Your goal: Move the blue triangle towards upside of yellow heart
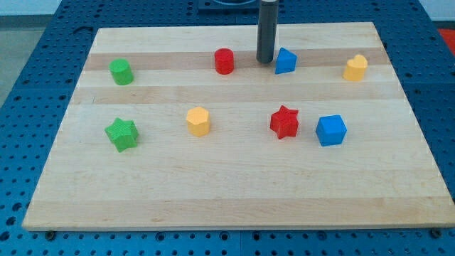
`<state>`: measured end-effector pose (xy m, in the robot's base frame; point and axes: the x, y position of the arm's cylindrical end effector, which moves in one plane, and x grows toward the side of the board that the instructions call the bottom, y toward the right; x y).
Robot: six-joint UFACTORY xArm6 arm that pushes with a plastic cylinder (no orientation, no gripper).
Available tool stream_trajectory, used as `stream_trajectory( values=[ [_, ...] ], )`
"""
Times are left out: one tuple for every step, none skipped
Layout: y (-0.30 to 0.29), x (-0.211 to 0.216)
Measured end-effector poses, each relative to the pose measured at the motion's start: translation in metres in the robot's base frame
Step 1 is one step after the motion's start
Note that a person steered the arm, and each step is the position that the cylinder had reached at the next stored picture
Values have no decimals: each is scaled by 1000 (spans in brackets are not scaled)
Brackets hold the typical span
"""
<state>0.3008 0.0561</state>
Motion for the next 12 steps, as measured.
stream_trajectory(
  values=[
    [0,18],
    [8,32],
    [59,21],
    [101,-17],
    [105,-32],
    [100,-12],
    [86,-14],
    [70,-20],
    [54,-21],
    [54,-38],
    [68,-60],
    [99,-72]
  ],
)
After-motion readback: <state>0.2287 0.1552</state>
